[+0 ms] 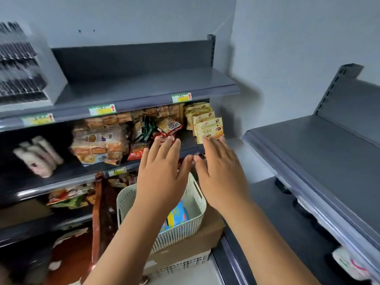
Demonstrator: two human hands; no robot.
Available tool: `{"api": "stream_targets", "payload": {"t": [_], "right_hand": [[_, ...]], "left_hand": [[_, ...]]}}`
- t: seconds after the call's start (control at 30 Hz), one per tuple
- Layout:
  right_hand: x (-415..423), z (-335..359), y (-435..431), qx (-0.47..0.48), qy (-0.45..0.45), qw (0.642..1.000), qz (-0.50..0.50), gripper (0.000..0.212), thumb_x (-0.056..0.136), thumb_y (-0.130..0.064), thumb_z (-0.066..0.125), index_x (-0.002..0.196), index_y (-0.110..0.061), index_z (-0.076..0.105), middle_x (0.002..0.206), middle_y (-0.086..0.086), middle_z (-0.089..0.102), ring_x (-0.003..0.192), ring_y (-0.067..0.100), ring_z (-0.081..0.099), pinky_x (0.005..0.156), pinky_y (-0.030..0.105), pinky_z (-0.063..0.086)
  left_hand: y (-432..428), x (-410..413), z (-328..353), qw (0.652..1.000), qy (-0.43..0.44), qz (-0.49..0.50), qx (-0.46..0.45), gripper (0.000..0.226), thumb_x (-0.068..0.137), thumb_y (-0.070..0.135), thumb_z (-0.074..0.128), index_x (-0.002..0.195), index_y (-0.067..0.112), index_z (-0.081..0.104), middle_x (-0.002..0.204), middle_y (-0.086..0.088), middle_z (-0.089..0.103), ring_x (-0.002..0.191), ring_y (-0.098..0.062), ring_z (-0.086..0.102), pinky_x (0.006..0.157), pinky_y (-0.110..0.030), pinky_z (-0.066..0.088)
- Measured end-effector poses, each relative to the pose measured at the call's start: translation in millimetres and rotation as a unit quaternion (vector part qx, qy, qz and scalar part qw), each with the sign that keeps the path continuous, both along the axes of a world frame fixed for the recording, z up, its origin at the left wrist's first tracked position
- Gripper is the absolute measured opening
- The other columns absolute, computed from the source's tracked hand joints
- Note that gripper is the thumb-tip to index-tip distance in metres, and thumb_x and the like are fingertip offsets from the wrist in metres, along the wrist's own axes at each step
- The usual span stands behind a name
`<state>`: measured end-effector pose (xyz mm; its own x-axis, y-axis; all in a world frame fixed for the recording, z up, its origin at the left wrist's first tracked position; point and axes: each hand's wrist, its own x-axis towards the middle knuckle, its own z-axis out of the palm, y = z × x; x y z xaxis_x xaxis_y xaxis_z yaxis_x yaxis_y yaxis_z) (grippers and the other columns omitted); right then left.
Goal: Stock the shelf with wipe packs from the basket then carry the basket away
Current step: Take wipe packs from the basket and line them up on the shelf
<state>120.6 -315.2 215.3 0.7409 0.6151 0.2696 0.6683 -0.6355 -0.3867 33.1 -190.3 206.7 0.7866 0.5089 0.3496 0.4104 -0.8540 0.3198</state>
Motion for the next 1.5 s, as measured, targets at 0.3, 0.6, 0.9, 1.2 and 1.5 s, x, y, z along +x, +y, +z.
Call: {"api": "stream_targets", "payload": {"t": [0.3,0.6,0.9,1.2,1.5], "right_hand": [[-3.6,-49.4,104.3,-0.043,0.082,0.993,0.073,0.063,0.106,-0.055,0.026,0.162,-0.027,0.019,0.170,-0.003,0.017,0.158,0.017,0.004,0.128,0.041,0.012],[12.2,-94.2,158.5,-0.165,0.283,0.933,0.146,0.061,0.105,-0.058,0.032,0.155,-0.025,0.039,0.162,-0.004,0.036,0.148,0.019,0.035,0.114,0.041,0.033],[64.5,-172.2,182.3,-0.213,0.447,0.863,0.096,0.058,0.104,-0.057,0.036,0.145,-0.019,0.052,0.142,0.007,0.058,0.114,0.022,0.056,0.096,0.035,0.042],[49.6,-274.8,200.1,-0.174,0.597,0.780,-0.066,0.039,0.109,-0.035,0.037,0.126,-0.006,0.057,0.108,0.016,0.058,0.099,0.030,0.055,0.074,0.029,0.040],[32.8,-307.6,227.0,-0.174,0.596,0.770,-0.145,0.021,0.096,-0.031,0.061,0.094,-0.009,0.061,0.068,0.005,0.053,0.058,0.016,0.050,0.054,0.025,0.036]], "left_hand": [[92.7,-32.1,-43.2,0.994,0.086,0.064,-0.031,0.067,0.105,0.061,0.024,0.160,0.026,0.033,0.169,0.005,0.025,0.160,-0.020,0.007,0.128,-0.043,0.006],[151.7,-27.9,-93.8,0.972,0.109,0.095,-0.184,0.063,0.106,0.056,0.035,0.161,0.025,0.031,0.171,0.006,0.019,0.159,-0.015,0.002,0.129,-0.039,0.008],[176.9,-12.9,-163.5,0.927,0.143,0.134,-0.319,0.056,0.107,0.043,0.042,0.158,0.019,0.037,0.167,0.005,0.027,0.157,-0.014,0.010,0.126,-0.034,0.009],[196.4,1.5,-243.2,0.861,0.146,0.236,-0.426,0.044,0.099,0.027,0.060,0.142,0.017,0.057,0.134,-0.009,0.057,0.115,-0.028,0.059,0.080,-0.039,0.058],[207.9,-13.6,-302.1,0.846,0.365,0.161,-0.353,0.073,0.090,0.020,0.068,0.156,0.015,0.037,0.159,-0.011,0.040,0.150,-0.032,0.027,0.121,-0.039,0.026]]}}
